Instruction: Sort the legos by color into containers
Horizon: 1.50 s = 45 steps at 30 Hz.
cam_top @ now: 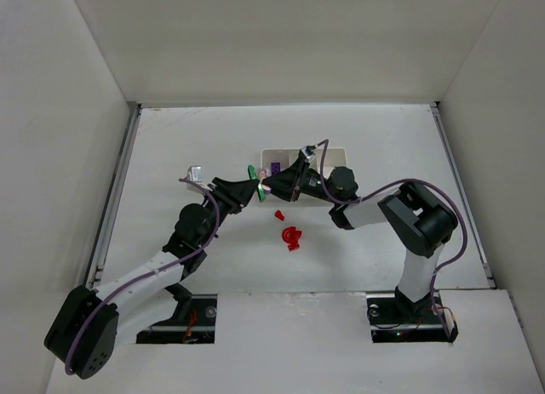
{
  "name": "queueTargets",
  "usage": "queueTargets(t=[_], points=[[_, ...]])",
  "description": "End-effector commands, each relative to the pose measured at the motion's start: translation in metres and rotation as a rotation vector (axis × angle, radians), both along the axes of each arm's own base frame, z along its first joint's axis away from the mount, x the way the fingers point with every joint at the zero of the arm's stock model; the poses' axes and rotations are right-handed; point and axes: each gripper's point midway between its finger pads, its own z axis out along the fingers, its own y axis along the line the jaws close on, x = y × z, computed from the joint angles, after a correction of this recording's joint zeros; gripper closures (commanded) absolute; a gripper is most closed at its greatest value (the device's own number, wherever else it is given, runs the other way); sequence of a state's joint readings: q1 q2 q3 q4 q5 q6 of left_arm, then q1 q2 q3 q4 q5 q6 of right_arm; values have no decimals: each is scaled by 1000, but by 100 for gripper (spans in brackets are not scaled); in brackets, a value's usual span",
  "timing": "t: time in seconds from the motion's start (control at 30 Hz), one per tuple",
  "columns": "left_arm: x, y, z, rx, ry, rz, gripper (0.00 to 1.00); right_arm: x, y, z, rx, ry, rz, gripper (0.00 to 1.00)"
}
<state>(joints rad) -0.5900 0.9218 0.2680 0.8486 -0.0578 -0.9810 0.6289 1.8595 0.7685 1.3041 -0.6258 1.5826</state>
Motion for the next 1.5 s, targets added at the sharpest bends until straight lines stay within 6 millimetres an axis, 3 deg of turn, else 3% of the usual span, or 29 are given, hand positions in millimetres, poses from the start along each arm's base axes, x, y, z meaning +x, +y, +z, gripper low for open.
queueTargets(t=[0.0,0.3,1.1,1.47], points=[[-11,-13,41,-66,-121,-71,62,-13,-2,30,118,-131,20,68],[-10,-11,38,-68,-115,-58,56,-13,-3,35,150,-121,27,68],[-8,-18,41,-71,-119,-77,55,-21,-5,47,195,-135,58,68],[-14,-26,54,-74,-151,-105,82,-20,-3,44,193,-124,57,68]])
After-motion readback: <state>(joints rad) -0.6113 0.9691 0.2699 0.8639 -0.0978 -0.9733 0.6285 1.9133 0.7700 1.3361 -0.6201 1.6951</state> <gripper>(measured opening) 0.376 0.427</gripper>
